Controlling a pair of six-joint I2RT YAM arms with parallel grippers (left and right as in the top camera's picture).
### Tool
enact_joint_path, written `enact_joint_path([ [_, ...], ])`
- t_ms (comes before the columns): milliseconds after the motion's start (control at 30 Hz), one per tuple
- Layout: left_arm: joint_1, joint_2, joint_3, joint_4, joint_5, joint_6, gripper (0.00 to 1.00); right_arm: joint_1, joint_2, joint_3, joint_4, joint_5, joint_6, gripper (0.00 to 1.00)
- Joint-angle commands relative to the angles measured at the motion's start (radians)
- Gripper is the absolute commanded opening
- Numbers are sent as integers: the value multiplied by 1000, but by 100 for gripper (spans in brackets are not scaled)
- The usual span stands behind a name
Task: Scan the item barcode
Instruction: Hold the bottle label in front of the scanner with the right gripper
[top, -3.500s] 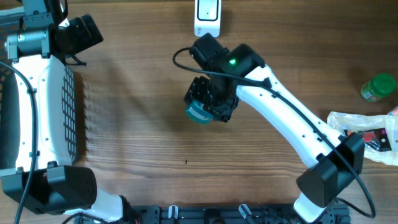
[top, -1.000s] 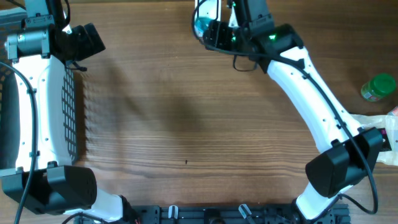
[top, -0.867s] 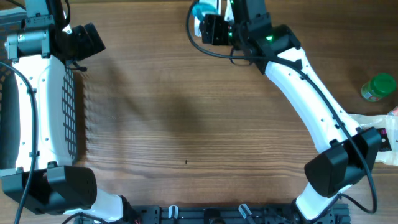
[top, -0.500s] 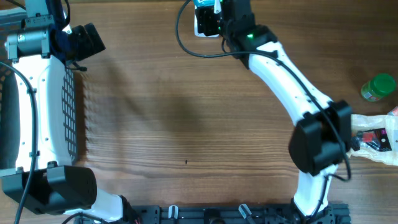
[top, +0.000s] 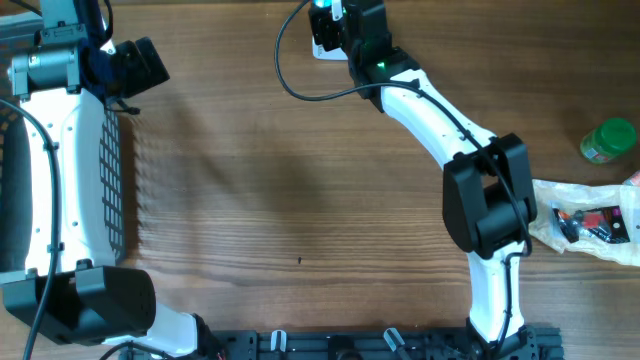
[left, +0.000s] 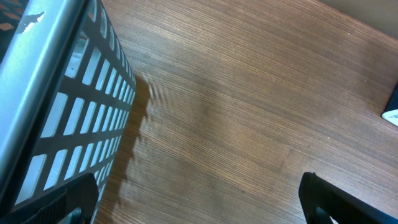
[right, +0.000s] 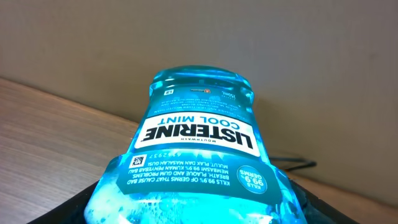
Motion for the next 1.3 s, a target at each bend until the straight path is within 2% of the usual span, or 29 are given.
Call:
enact_joint_path([
  [0, 5, 6, -6, 0, -8, -2, 100, -5, 20, 20, 62, 24, -46, 68],
  [200, 5, 6, -6, 0, -8, -2, 100, -9, 60, 20, 61, 25, -41, 65],
  [800, 5, 6, -6, 0, -8, -2, 100, -9, 78, 20, -28, 24, -38, 64],
  [1267, 5, 6, -6, 0, -8, -2, 100, -17, 80, 20, 79, -63, -40, 63],
])
